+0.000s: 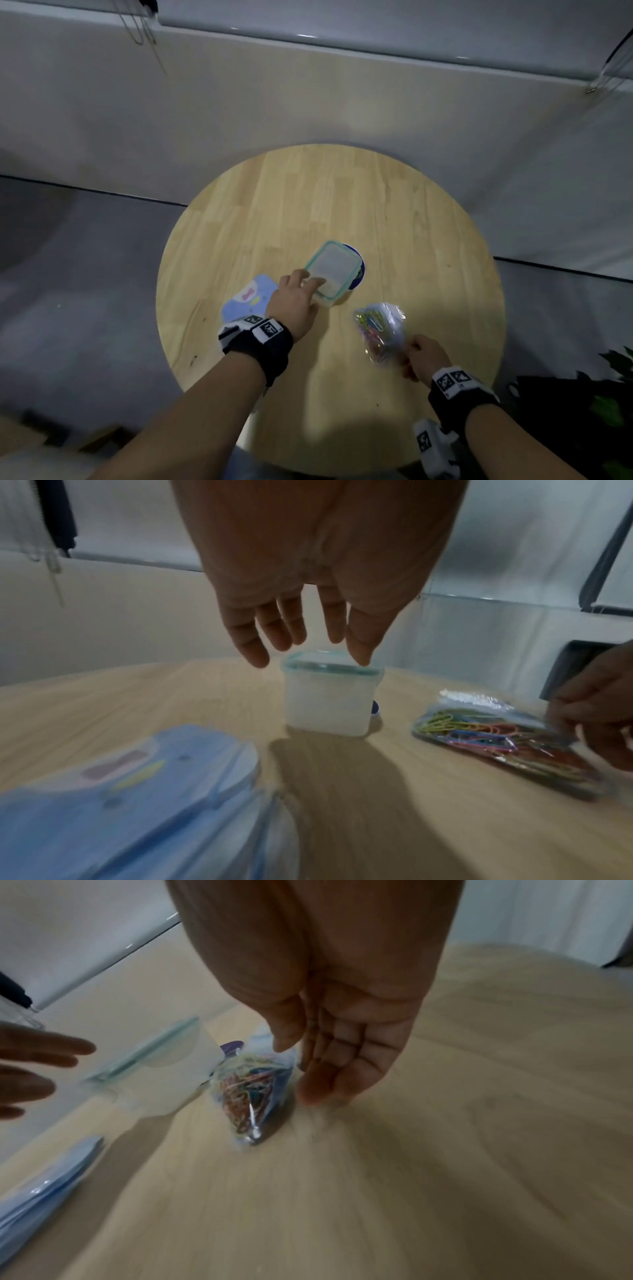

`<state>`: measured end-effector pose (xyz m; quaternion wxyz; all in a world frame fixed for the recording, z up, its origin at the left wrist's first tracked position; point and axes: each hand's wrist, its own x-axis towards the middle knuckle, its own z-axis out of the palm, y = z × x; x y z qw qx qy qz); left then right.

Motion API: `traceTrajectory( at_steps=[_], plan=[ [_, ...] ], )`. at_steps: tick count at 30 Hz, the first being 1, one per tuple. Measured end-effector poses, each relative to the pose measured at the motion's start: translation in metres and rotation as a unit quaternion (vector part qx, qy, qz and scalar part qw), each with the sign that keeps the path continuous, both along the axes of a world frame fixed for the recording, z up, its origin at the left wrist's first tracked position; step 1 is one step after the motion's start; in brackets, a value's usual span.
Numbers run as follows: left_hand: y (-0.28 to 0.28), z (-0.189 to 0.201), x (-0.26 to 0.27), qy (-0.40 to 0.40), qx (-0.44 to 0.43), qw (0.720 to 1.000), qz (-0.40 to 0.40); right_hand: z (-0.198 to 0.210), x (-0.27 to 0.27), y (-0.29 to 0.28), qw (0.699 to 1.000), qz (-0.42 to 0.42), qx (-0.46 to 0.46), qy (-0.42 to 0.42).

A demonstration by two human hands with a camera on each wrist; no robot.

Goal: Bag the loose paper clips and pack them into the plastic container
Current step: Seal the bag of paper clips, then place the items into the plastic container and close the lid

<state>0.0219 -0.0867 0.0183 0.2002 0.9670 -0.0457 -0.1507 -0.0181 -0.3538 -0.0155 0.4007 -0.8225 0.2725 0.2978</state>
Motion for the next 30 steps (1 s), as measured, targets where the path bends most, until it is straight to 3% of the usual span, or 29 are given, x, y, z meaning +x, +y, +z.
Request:
traceTrajectory(
  at_steps=[2,7,15,18,20,22,25,28,30],
  plan=[
    [-0.004,0.0,0.009,-0.017,0.053,0.998,-0.016,0.004,-0.003,-0.005,0.999,0.008,-0.036,0.005],
    [-0.011,0.001,0.008,0.067,0.114,0.99,-0.036,0.018,0.003,-0.01,0.991,0.046,-0.088,-0.084],
    [-0.015,0.022,-0.057,0.085,0.127,0.988,-0.017,0.041,0.04,0.05,0.99,0.025,0.114,-0.083],
    [-0.006,0.019,-0.05,0.062,-0.001,0.995,0.082,0.032,0.041,0.071,0.983,0.022,0.178,-0.044],
    [0.001,0.012,-0.035,0.056,-0.125,0.971,0.199,0.027,0.039,0.083,0.983,0.047,0.174,-0.043],
    [0.006,0.003,-0.023,0.123,-0.174,0.941,0.261,0.025,0.036,0.092,0.986,0.066,0.145,-0.04],
    [0.008,-0.009,-0.024,0.218,-0.212,0.916,0.262,0.028,0.029,0.092,0.989,0.066,0.13,0.017],
    [0.013,-0.019,-0.044,0.291,-0.308,0.858,0.29,0.033,0.012,0.076,0.967,0.039,0.219,0.122],
    [0.017,-0.024,-0.058,0.323,-0.355,0.824,0.3,0.032,0.0,0.065,0.958,0.034,0.246,0.147]
  ],
)
